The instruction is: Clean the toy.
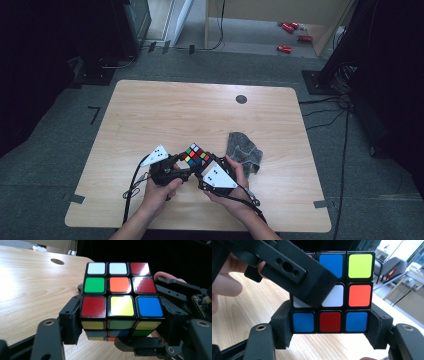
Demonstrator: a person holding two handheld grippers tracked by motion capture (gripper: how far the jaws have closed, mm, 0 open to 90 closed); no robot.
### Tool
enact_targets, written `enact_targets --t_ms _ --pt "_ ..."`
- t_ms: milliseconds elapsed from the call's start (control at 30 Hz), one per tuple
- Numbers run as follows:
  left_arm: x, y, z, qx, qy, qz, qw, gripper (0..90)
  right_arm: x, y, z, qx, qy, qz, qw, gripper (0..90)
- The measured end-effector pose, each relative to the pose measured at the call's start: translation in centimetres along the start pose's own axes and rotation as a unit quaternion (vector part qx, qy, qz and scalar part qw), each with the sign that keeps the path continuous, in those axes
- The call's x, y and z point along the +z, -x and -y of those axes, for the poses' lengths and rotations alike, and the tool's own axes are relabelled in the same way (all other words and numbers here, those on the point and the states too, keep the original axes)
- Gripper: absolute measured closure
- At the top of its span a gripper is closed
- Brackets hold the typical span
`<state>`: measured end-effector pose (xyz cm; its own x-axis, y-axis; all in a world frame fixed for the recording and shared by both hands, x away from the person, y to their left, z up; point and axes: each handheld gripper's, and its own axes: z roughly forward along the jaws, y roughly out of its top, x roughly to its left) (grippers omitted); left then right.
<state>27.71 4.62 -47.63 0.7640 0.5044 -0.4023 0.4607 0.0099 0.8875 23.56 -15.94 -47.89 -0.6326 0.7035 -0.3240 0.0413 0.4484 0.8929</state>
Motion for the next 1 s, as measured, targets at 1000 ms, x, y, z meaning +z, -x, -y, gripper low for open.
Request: enact_targets --t_ms 1000 --pt "0.3 0.6 1.4 0.279 -0.026 -0.117 0.9529 15.0 -1.5 4.4 -0.9 0.174 -0.027 -0.080 0.9811 34.9"
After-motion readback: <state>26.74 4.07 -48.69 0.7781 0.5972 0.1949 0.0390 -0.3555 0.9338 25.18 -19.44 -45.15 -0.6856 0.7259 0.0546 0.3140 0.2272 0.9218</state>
